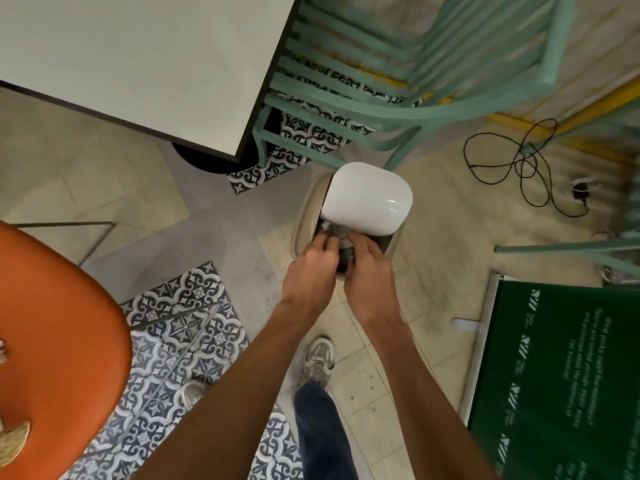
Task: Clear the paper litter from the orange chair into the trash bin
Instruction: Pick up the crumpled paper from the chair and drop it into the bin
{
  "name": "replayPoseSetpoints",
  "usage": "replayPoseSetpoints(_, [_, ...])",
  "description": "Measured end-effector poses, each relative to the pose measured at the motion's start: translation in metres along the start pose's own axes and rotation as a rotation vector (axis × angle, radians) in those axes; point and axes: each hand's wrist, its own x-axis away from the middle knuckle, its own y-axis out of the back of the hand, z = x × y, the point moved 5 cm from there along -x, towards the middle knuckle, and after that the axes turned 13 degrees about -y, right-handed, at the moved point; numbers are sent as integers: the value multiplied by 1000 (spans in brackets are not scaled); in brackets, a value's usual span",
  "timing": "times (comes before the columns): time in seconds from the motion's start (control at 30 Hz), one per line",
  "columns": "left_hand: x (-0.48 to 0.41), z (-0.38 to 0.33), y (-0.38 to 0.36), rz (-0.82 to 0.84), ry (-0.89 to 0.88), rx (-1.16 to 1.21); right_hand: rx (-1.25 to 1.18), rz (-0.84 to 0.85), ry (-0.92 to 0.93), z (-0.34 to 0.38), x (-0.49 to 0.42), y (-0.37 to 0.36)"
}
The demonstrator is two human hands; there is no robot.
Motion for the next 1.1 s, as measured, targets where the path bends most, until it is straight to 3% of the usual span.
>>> replayPoseSetpoints(0.3, [47,22,34,-277,-16,157,76,-85,23,12,15,7])
replayPoseSetpoints(0.67, [181,108,80,-445,223,214,147,-109,107,72,93,-14])
replayPoseSetpoints(1.1, [445,277,134,-684,660,299,84,271,387,220,254,-208])
